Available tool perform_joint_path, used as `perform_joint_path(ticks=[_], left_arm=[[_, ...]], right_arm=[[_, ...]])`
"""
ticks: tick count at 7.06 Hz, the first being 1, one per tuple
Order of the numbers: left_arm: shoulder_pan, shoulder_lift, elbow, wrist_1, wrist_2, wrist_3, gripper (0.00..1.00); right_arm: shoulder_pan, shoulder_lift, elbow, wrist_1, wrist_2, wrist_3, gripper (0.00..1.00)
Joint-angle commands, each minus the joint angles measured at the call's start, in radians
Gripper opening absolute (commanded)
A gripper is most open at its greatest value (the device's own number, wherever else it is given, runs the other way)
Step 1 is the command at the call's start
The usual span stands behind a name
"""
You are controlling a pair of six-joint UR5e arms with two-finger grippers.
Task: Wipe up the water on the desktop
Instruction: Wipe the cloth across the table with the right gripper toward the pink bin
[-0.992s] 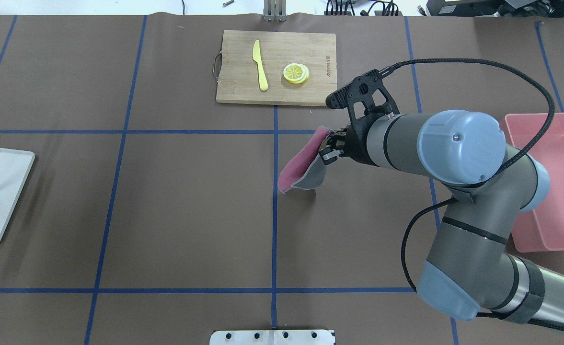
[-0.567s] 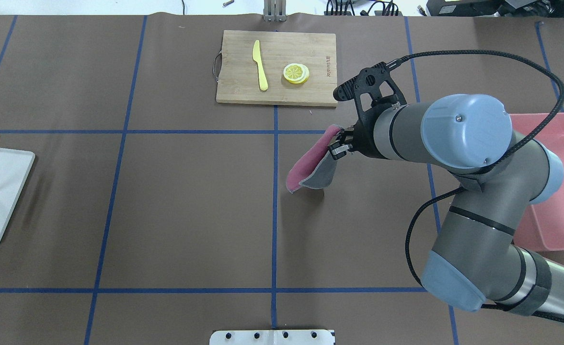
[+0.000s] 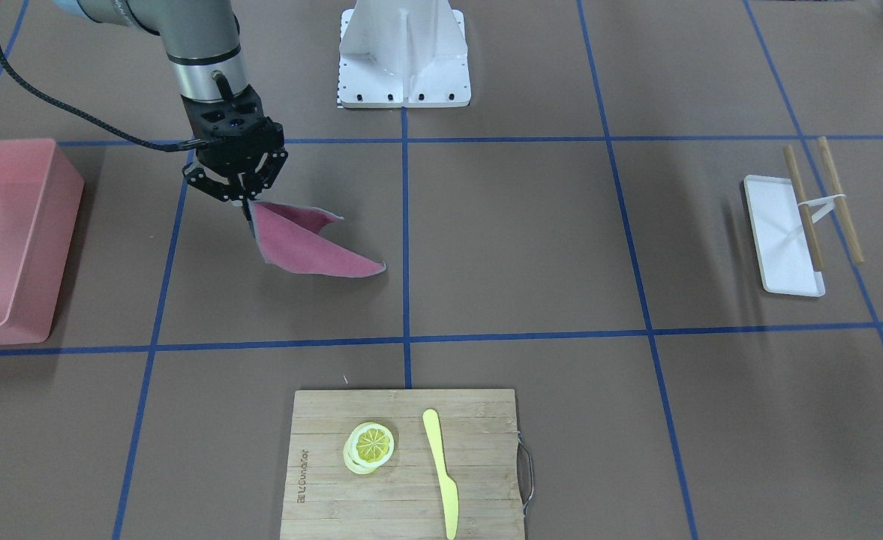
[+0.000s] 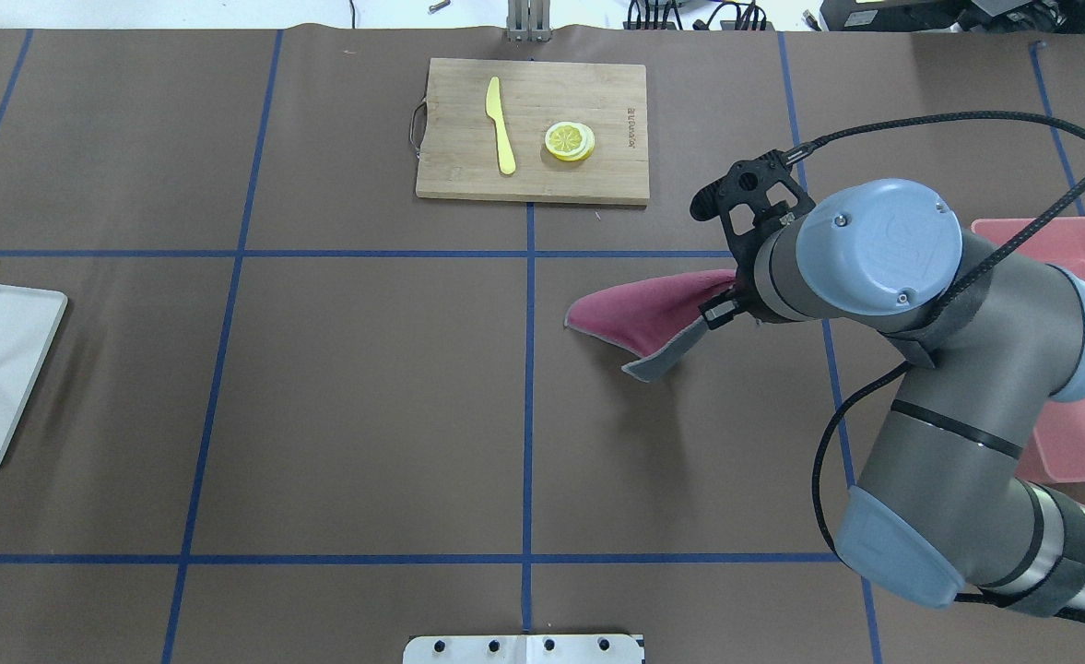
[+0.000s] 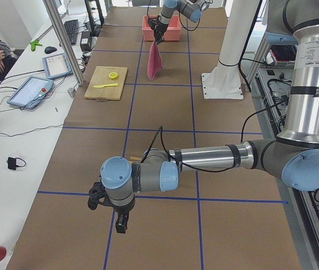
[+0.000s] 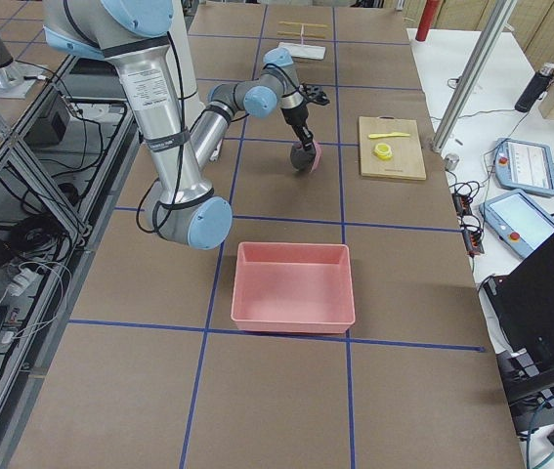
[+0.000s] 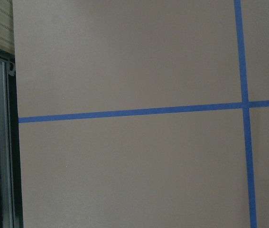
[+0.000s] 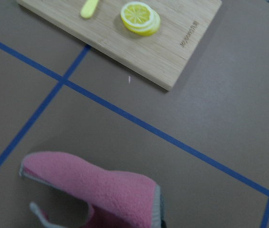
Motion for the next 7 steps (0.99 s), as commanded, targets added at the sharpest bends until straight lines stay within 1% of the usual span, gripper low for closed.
perform_joint_path(ticks=[1,2,3,4,5,6,7], left_arm=[[0.000,0.000,0.000,-0.002,-0.002,0.000,0.98],[0.000,0.000,-0.001,-0.002,-0.002,0.000,0.98],[0.000,0.000,-0.001,-0.002,-0.002,0.000,0.98],[0.000,0.000,-0.003,-0.002,-0.002,0.000,0.98],[0.000,-0.001,-0.003,-0.002,-0.002,0.000,0.98],[0.000,-0.003,-0.003,-0.002,-0.002,-0.002,0.98],[0.000,-0.003,-0.003,-0.002,-0.002,-0.002,0.98]], right_arm=[[-0.001,-0.165,0.127,-0.146,0.006,0.000,0.00],[-0.010,-0.203,0.169,-0.253,0.005,0.000,0.00],[-0.034,-0.202,0.191,-0.409,-0.010,0.002,0.00],[-0.050,-0.202,0.199,-0.522,-0.047,0.002,0.00],[-0.062,-0.199,0.191,-0.560,-0.076,0.003,0.00],[-0.120,-0.144,0.170,-0.548,-0.076,0.026,0.00],[-0.143,0.018,0.059,-0.513,-0.075,0.091,0.00]])
